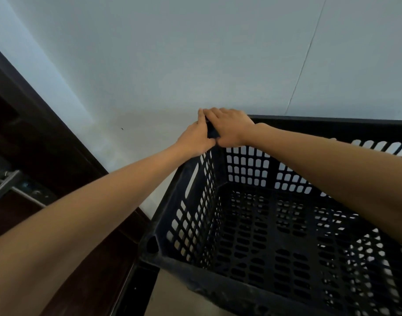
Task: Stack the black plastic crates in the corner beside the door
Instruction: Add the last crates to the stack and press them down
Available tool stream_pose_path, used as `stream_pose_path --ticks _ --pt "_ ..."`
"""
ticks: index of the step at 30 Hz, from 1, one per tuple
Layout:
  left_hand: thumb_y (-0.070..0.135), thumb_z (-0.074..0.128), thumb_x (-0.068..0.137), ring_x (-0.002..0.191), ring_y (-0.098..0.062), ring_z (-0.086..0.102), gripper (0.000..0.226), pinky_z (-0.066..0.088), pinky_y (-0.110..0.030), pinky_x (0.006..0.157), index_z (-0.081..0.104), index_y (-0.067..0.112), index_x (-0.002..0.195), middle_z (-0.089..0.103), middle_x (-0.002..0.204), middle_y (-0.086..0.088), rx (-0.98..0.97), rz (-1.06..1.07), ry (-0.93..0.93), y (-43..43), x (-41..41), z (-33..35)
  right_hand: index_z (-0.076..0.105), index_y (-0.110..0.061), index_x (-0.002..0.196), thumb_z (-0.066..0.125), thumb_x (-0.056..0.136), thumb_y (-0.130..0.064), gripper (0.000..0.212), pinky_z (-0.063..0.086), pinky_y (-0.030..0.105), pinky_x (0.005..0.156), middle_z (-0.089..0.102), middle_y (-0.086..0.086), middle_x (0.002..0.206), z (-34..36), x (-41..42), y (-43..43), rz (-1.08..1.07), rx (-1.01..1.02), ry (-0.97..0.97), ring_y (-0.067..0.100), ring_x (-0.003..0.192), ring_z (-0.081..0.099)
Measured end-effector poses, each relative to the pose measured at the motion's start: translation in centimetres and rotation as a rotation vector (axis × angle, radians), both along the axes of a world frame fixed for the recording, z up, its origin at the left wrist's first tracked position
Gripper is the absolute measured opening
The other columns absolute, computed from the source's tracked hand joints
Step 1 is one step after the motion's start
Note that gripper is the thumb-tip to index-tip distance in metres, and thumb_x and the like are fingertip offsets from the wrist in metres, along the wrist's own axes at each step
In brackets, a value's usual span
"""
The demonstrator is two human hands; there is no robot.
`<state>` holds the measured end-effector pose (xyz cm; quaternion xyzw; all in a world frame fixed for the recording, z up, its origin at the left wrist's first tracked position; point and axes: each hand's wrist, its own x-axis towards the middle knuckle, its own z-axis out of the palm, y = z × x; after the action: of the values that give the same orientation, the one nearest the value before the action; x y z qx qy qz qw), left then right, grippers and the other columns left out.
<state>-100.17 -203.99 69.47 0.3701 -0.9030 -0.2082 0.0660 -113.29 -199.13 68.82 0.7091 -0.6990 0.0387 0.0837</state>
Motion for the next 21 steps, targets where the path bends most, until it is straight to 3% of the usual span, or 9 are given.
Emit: stream_pose_path --ticks 2,6,9,11,14,19,21 --pt "0.016 0.057 0.09 0.107 -0.033 0.061 0.095 0.047 -0.035 0.075 -0.012 0.005 0.154 0.054 0.134 -0.021 -0.028 0.003 -0.021 0.2 0.0 0.1 0.02 -0.013 0.15 0.059 0.081 -0.032 0.081 0.047 0.039 0.093 0.047 0.008 0.137 0.2 0.0 0.2 0.0 0.012 0.004 0.027 0.12 0.052" --pt "0.025 0.054 0.091 0.116 -0.035 0.057 0.093 0.051 -0.049 0.093 -0.011 0.008 0.155 0.048 0.141 -0.016 -0.093 0.033 -0.072 1.0 0.8 0.7 0.012 -0.012 0.153 0.057 0.087 -0.03 0.081 0.041 0.043 0.105 0.038 0.011 0.147 1.3 0.5 0.4 -0.034 0.124 0.004 0.03 0.131 0.043" --pt "0.028 0.053 0.092 0.12 -0.033 0.055 0.09 0.051 -0.047 0.093 -0.009 0.009 0.155 0.044 0.146 -0.015 -0.102 0.041 -0.088 2.0 2.4 0.9 0.02 -0.006 0.15 0.051 0.091 -0.028 0.07 0.025 0.048 0.115 0.034 0.014 0.152 2.7 2.3 0.5 -0.122 0.188 -0.099 0.032 0.14 0.03" --pt "0.029 0.052 0.092 0.12 -0.032 0.055 0.089 0.051 -0.046 0.092 -0.007 0.01 0.156 0.042 0.148 -0.015 -0.09 0.035 -0.097 2.5 3.9 0.9 0.025 -0.004 0.148 0.047 0.092 -0.019 0.062 0.023 0.049 0.116 0.037 0.016 0.15 3.5 3.9 0.8 -0.124 0.152 -0.124 0.032 0.14 0.028" --pt "0.029 0.052 0.092 0.129 -0.034 0.049 0.086 0.047 -0.048 0.099 -0.001 0.008 0.156 0.035 0.154 -0.015 -0.061 -0.007 -0.094 3.4 6.5 1.2 0.031 -0.001 0.143 0.043 0.09 -0.01 0.055 0.029 0.048 0.112 0.043 0.018 0.144 4.6 7.0 2.5 -0.104 0.107 -0.127 0.034 0.135 0.034" --pt "0.022 0.054 0.093 0.123 -0.029 0.051 0.054 0.046 -0.047 0.101 0.038 0.009 0.143 0.04 0.148 -0.013 -0.057 -0.166 0.016 6.0 10.5 0.8 0.038 -0.002 0.139 0.04 0.088 -0.003 0.051 0.041 0.047 0.102 0.055 0.016 0.128 5.4 13.6 7.6 -0.082 -0.049 -0.18 0.034 0.121 0.049" --pt "0.024 0.053 0.095 0.131 -0.028 0.046 0.057 0.042 -0.043 0.108 0.034 0.011 0.147 0.037 0.152 -0.014 -0.069 -0.234 0.047 7.0 12.0 0.4 0.036 -0.005 0.143 0.04 0.087 0.0 0.057 0.043 0.046 0.1 0.055 0.015 0.13 5.5 16.3 9.9 -0.077 -0.119 -0.185 0.033 0.122 0.05"
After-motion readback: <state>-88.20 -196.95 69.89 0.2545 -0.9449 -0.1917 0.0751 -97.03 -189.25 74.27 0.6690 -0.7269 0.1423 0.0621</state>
